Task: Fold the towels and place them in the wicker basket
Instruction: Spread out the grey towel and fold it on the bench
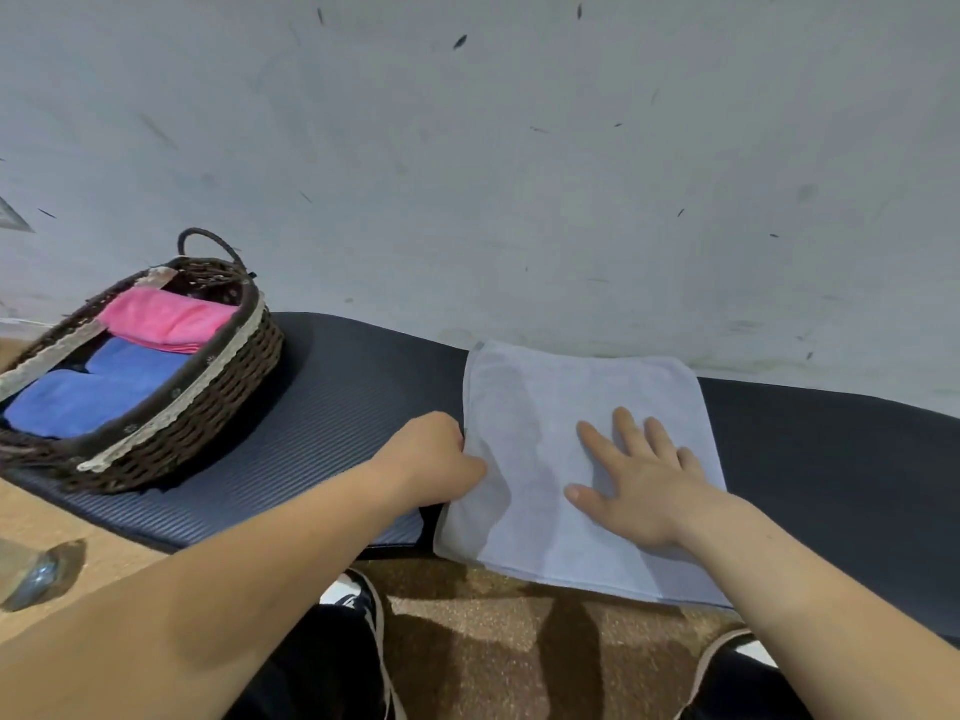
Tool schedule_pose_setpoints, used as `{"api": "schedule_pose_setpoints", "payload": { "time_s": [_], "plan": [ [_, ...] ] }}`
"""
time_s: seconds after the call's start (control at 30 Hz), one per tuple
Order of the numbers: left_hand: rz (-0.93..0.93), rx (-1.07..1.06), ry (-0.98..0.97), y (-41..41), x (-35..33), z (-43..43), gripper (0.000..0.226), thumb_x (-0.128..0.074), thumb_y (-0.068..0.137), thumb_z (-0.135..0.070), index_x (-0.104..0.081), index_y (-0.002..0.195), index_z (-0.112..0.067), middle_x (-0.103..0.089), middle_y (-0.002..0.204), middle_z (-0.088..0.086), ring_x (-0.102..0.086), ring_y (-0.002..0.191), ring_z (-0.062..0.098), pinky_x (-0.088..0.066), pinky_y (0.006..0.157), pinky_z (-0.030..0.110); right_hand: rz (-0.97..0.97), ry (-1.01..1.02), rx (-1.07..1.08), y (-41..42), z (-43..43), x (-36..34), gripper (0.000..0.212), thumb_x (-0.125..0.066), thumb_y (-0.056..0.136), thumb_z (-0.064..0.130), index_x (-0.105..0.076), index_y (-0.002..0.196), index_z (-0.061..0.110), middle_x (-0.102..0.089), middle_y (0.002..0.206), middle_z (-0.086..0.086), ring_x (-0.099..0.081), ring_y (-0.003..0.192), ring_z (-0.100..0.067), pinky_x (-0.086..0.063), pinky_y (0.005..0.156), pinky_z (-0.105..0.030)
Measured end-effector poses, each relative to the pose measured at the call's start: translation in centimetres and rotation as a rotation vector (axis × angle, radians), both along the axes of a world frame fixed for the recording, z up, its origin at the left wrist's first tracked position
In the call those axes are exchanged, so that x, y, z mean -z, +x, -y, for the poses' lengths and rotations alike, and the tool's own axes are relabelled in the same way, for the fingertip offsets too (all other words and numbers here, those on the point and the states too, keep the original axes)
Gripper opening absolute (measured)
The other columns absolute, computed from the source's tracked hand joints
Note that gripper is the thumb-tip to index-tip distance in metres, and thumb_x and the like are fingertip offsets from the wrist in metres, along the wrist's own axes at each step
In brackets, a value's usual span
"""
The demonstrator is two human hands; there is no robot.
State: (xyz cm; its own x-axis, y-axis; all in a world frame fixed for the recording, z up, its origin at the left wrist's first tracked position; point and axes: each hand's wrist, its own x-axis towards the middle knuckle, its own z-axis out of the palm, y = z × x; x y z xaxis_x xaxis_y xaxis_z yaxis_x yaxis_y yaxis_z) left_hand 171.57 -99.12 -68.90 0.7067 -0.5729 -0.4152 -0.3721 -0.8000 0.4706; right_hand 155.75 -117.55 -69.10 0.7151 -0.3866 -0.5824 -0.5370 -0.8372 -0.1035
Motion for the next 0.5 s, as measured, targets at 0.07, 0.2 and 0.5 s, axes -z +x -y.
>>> {"api": "schedule_pose_setpoints", "payload": {
  "time_s": [0.07,0.2,0.5],
  "plan": [
    [-0.004,-0.011,-0.039,0.4,-0.4,0.1,0.023,-0.063,0.088,-0.023,-0.047,0.075,-0.012,-0.050,0.071,0.002,-0.048,0.065,0.017,-0.037,0.058,0.029,-0.012,-0.011,-0.015,-0.1,-0.1,-0.4,0.082,-0.028,0.096,0.075,0.017,0.158,0.045,0.028,0.167,0.000,0.019,0.155,-0.034,-0.006,0.125,-0.053],
    [0.068,-0.024,-0.044,2.2,0.1,-0.8,0.020,-0.068,0.087,-0.030,-0.057,0.086,-0.014,-0.067,0.087,0.002,-0.065,0.084,0.023,-0.054,0.073,0.039,-0.045,-0.068,-0.059,0.2,-1.0,-2.2,0.082,-0.031,0.095,0.075,0.000,0.161,0.039,-0.003,0.169,-0.002,-0.015,0.151,-0.035,-0.033,0.114,-0.048],
    [0.262,0.008,-0.186,5.8,1.3,-0.6,0.019,-0.066,0.093,-0.022,-0.064,0.112,-0.025,-0.064,0.096,-0.011,-0.062,0.089,0.012,-0.053,0.077,0.029,-0.026,0.014,-0.066,0.1,-4.0,-5.7,0.061,-0.041,0.093,0.073,-0.053,0.138,0.033,-0.060,0.134,0.008,-0.057,0.124,-0.021,-0.048,0.095,-0.037]
  ]
}}
